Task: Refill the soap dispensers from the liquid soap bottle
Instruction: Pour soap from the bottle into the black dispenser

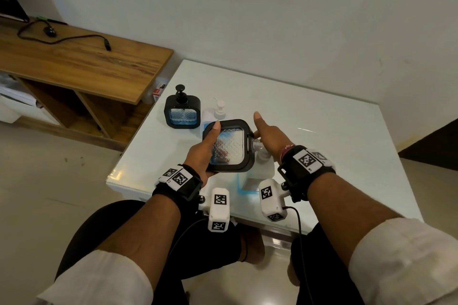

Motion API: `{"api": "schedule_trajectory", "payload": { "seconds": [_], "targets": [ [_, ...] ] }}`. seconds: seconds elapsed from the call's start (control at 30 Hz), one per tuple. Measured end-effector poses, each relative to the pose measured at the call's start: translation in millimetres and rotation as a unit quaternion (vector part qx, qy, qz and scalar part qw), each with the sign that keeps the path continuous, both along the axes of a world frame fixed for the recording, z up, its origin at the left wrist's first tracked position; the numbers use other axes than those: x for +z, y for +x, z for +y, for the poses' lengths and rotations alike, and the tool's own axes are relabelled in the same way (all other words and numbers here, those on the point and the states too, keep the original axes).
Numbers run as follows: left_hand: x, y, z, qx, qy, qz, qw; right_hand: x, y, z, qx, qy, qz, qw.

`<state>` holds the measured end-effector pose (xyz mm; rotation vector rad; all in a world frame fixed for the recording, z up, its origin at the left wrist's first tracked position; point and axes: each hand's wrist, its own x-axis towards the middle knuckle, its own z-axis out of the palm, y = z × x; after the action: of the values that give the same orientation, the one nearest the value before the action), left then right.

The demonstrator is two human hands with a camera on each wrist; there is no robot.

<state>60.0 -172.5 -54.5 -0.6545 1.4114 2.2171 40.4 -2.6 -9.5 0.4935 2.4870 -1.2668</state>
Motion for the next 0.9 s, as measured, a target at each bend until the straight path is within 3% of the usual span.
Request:
{"api": "schedule_trajectory", "payload": {
  "seconds": [0.2, 0.43, 0.6, 0.9],
  "targets": [
    [-1.2, 0.5, 0.2, -0.004, -0.003, 0.000, 1.000, -4.7, -1.2, -2.0, 0.025, 0.052, -0.019, 0.998],
    [0.7, 2.6, -0.3, -0.006, -0.001, 0.003, 1.000, -3.0, -1.7, 1.0, 0.028, 0.011, -0.012, 0.999],
    [-0.2, 0.9, -0.2, 0.002, -0.012, 0.002, 1.000, -8.3, -5.1, -0.6, 0.040, 0.073, -0.006, 0.997],
    [0.8, -0.2, -0.4, -0.004, 0.000, 0.001, 1.000, -3.8, -4.1, 0.6, 0.026, 0.043, -0.001, 0.999]
  ]
}}
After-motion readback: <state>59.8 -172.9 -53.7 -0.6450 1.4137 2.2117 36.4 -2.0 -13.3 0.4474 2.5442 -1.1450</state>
